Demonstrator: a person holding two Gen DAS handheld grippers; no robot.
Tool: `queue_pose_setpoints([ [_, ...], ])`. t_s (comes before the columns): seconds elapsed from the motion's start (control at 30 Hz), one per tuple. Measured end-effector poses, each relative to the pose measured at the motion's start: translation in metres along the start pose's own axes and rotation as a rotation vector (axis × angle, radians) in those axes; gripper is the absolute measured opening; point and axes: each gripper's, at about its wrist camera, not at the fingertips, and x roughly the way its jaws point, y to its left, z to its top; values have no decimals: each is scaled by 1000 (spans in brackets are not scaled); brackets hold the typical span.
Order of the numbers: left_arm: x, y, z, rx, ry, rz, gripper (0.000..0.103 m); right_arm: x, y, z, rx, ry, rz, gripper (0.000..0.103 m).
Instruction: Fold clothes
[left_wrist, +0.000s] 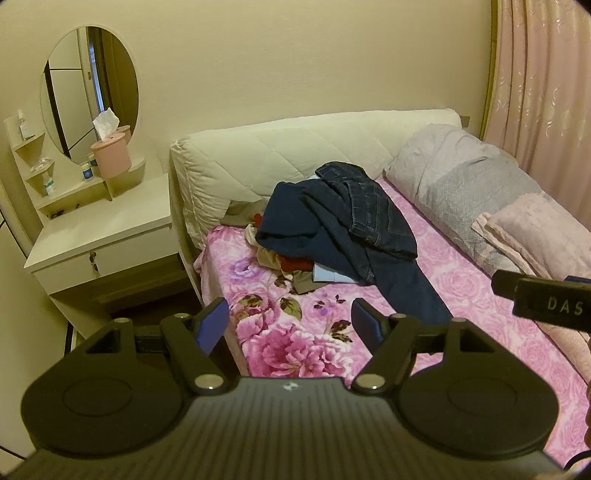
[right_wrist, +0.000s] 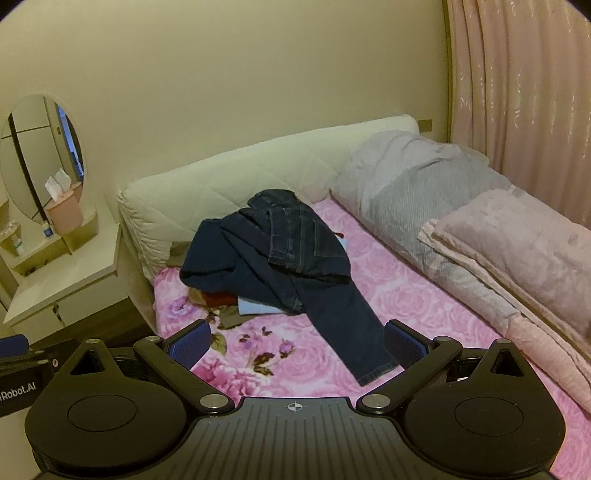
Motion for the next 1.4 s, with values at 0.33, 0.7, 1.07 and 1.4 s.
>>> queue_pose_setpoints([
  [0.33,-1,9,0,2,-2,3,70,-3,0,0,3,-17,5,102],
  [0.7,28,18,14,19,16,-25,70,11,6,6,15,-20,-26,102],
  [1.07,108,32,46,45,73,-78,70,64,8,22,45,-28,-56,102],
  [1.4,200,34,99,118,132,-160,70,133,8,47,91,-69,-79,102],
])
